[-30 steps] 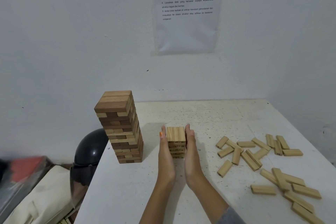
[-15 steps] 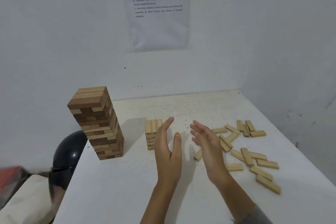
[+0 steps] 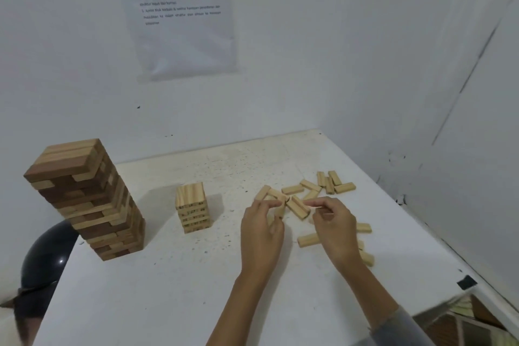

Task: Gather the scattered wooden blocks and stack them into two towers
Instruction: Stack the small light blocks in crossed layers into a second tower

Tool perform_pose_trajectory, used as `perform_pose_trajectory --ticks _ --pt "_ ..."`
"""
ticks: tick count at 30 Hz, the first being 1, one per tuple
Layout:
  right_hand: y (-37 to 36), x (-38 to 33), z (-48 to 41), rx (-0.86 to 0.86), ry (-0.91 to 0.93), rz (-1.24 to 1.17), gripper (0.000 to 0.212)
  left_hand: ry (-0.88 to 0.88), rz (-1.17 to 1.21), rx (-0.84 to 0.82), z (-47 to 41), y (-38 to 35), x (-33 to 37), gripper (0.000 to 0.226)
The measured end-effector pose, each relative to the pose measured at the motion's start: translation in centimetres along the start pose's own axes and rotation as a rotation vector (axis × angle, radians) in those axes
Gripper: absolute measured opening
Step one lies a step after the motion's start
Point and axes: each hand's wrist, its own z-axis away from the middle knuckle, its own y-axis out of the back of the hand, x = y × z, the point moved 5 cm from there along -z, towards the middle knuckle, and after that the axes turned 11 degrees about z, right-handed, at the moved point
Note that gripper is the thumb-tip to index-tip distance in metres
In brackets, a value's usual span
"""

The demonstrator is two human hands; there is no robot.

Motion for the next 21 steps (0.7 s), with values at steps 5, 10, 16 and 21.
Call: perform_pose_trajectory --ticks 5,10,16,21 --pt "1.0 3.1 -1.2 -0.014 0.032 0.34 0.027 0.083 -0.263 -0.051 0.0 -0.9 -1.2 0.04" --pt "1.7 4.1 -1.4 -0.079 0.024 0.308 0.03 0.091 -0.244 -0.004 0.2 -1.3 -1.5 0.038" --pt "2.7 4.1 -1.2 -0.056 -0.017 0.053 0.03 0.105 0.013 0.06 0.1 -1.5 -0.7 0.026" --pt "5.0 3.8 -1.5 0.034 -0.11 -0.179 0.029 0.123 0.24 0.039 0.5 -2.7 0.1 0.021"
